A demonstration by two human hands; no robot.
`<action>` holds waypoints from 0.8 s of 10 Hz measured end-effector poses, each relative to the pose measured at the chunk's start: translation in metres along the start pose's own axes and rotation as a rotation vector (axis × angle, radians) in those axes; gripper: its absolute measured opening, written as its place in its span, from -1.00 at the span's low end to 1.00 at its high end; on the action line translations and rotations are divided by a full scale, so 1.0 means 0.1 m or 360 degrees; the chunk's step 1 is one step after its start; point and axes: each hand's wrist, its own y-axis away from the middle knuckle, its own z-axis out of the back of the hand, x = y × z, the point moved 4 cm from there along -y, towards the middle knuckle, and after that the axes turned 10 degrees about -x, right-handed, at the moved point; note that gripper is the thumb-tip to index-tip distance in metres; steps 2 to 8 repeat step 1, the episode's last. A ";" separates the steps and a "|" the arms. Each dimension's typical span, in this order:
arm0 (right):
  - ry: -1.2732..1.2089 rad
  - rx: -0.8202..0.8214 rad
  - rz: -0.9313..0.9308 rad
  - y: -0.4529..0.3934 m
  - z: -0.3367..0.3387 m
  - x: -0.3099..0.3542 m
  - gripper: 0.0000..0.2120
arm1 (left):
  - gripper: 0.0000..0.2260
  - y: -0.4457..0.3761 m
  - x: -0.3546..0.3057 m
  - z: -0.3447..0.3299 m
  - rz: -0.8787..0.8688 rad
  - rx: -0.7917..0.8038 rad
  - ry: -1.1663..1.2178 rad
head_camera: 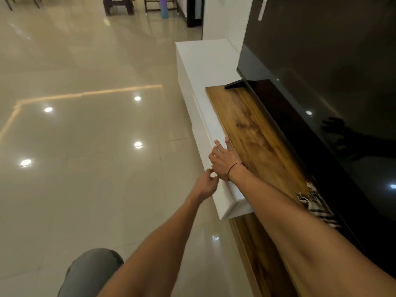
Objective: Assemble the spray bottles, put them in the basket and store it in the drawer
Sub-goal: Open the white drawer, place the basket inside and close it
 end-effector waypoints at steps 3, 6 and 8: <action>-0.0209 -0.0035 -0.0223 0.11 0.53 -0.13 -0.53 | -0.64 0.08 -0.34 0.63 -0.0207 -0.0313 -0.0195; -0.0209 -0.0035 -0.0223 0.11 0.53 -0.13 -0.53 | -0.64 0.08 -0.34 0.63 -0.0207 -0.0313 -0.0195; -0.0209 -0.0035 -0.0223 0.11 0.53 -0.13 -0.53 | -0.64 0.08 -0.34 0.63 -0.0207 -0.0313 -0.0195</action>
